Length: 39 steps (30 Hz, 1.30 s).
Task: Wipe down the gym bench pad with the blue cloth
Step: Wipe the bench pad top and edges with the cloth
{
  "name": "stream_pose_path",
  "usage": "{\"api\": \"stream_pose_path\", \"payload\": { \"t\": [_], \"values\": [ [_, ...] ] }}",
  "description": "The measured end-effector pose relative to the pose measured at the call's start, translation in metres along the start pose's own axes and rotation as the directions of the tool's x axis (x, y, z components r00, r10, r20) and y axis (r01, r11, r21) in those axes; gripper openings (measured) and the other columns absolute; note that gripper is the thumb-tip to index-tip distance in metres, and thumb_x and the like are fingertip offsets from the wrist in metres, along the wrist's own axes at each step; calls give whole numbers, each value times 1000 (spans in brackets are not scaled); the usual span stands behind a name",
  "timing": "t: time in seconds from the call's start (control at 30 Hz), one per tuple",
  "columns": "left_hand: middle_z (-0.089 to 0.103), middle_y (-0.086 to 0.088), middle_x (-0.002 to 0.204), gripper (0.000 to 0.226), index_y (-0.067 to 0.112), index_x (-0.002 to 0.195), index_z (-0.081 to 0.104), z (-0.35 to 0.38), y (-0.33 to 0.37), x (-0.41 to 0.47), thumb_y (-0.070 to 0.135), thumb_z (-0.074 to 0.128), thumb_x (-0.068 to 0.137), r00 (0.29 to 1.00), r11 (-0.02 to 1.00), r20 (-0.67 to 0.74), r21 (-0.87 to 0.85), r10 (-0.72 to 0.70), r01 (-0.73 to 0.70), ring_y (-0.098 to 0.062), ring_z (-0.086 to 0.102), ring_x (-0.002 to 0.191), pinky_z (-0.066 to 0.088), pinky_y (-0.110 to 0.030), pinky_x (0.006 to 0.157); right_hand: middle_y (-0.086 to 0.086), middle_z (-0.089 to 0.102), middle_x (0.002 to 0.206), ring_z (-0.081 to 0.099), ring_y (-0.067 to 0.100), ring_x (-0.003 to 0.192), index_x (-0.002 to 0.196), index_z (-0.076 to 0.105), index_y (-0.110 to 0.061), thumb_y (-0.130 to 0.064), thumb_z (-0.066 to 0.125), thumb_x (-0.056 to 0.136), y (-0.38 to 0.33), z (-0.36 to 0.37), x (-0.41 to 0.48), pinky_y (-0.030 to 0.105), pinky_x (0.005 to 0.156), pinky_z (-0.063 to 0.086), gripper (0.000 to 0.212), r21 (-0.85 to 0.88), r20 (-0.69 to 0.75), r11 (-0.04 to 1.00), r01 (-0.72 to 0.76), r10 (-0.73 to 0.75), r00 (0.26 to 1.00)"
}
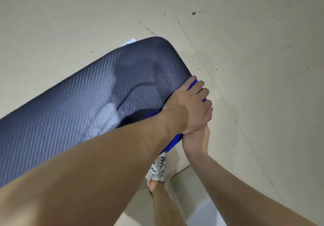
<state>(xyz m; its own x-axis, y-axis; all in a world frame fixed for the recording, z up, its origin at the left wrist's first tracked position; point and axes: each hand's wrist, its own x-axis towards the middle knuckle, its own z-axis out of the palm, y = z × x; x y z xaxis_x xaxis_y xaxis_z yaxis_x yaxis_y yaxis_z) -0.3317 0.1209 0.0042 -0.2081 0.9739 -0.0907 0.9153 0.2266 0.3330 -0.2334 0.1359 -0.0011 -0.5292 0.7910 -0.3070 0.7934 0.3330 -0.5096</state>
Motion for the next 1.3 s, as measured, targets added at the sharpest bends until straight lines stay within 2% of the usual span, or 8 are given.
{"api": "stream_pose_path", "payload": {
  "t": [0.13, 0.2, 0.27, 0.37, 0.53, 0.8, 1.13, 1.3],
  "values": [
    [53, -9, 139, 37, 18, 112, 67, 9, -1, -29, 32, 37, 95, 982, 996, -175, -31, 76, -83, -27, 42, 134, 27, -49, 111, 6, 61, 61, 55, 15, 52, 69, 59, -1, -6, 37, 85, 8, -25, -11, 11, 48, 34, 27, -303, 126, 926, 224, -194, 973],
    [43, -10, 147, 41, 19, 128, 56, 0, -2, -43, 34, 37, 95, 984, 1000, -177, -18, -28, 25, -25, 38, 136, 26, -50, 112, 7, 68, 88, 63, 26, 79, 88, 67, -11, -32, 39, 92, 1, -51, 7, 28, 64, 47, 35, -453, 293, 880, 145, -7, 956],
    [35, -9, 152, 47, 20, 136, 45, -5, -7, -59, 39, 39, 92, 977, 990, -164, 22, -136, 141, -23, 36, 135, 27, -49, 110, 5, 58, 123, 58, 24, 106, 120, 61, -18, -49, 47, 90, -5, -73, 26, 29, 80, 43, 45, -410, 287, 912, -5, 134, 948],
    [36, -9, 148, 52, 25, 135, 40, -7, -12, -93, 45, 47, 87, 959, 965, -110, -4, -263, 264, -25, 34, 124, 28, -43, 96, 3, 36, 145, 43, 15, 126, 142, 40, -16, -44, 55, 92, -22, -72, 45, 17, 94, 28, 59, -109, 198, 991, 73, -51, 979],
    [56, -8, 114, 52, 18, 126, 48, -21, 0, -111, 45, 61, 83, 840, 826, 10, -175, -542, 535, -30, 53, 102, 40, -43, 78, 4, 59, 99, 53, 19, 88, 108, 53, -11, -38, 46, 97, -26, -17, 45, 33, 82, 44, 30, 182, 89, 983, 33, -50, 995],
    [56, 0, 96, 15, 19, 102, 60, -33, -35, -110, 30, 57, 91, 849, 777, 45, -379, -526, 502, -24, 56, 94, 36, -31, 72, -2, 52, 116, 51, 20, 105, 141, 33, -16, -53, 29, 99, -36, 20, -3, 36, 93, 42, 56, 527, 51, 703, -476, 533, 844],
    [49, -4, 108, 16, 17, 104, 54, -37, -36, -160, 29, 50, 93, 845, 805, 46, -280, -533, 523, -24, 47, 104, 48, -37, 75, -2, 59, 89, 57, 15, 80, 91, 55, -14, -62, 29, 95, -31, 50, -60, 34, 78, 51, 54, 635, 165, 597, -490, 515, 841],
    [51, -8, 111, 29, 16, 113, 50, -30, -30, -188, 31, 55, 89, 833, 790, 6, -313, -554, 528, -29, 48, 104, 44, -41, 75, 0, 69, 97, 64, 16, 87, 94, 63, -15, -66, 27, 93, -36, 56, -82, 35, 82, 55, 63, 619, 256, 540, -571, 549, 796]
  ]
}}
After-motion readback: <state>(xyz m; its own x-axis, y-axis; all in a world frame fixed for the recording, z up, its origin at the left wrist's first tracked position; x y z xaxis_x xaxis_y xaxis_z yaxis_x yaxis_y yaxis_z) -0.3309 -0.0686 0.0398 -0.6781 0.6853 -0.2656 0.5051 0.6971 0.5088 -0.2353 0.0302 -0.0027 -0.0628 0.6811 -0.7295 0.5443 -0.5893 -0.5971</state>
